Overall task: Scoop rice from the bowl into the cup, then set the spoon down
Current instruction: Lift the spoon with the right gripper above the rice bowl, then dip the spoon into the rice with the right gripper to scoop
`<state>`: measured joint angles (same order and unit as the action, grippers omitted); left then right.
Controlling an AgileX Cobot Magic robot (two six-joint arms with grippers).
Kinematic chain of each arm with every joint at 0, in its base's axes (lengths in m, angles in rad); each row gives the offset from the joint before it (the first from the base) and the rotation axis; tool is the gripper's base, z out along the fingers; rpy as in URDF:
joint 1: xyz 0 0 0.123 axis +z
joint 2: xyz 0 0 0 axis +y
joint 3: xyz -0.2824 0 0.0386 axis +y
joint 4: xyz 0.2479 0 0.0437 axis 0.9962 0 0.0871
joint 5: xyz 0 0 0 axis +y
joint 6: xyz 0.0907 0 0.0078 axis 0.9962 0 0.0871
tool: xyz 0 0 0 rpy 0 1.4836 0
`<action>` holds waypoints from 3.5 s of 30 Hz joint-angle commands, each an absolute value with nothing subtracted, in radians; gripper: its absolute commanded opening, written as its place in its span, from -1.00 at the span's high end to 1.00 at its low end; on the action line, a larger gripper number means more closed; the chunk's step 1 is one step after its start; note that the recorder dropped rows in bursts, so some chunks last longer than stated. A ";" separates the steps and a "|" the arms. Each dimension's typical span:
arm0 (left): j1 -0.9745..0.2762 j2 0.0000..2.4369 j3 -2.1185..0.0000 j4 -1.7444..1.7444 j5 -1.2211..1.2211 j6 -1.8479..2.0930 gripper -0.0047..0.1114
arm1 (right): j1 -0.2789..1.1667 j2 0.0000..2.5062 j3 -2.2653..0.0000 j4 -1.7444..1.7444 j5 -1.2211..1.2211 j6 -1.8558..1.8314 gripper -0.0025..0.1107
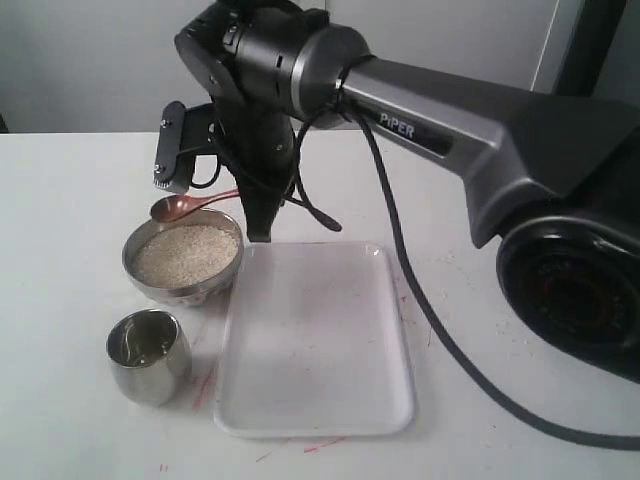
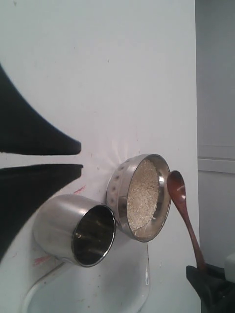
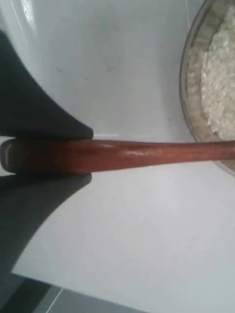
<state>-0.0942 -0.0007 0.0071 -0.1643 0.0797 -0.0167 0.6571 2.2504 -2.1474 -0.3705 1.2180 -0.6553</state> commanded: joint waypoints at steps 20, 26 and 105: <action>-0.093 0.000 0.000 -0.171 0.076 -0.019 0.67 | 0.799 2.155 -1.946 -0.677 1.221 -0.385 0.96; -0.093 0.000 0.000 -0.171 0.076 -0.019 0.67 | 0.799 2.153 -1.903 -0.747 1.221 -0.354 0.96; -0.093 0.000 0.000 -0.171 0.076 -0.019 0.67 | 0.752 2.211 -1.871 -0.416 1.221 -0.216 0.96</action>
<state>-0.0942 -0.0007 0.0071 -0.1643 0.0797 -0.0167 0.7605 2.2080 -1.8754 -0.4213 1.2158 -0.2268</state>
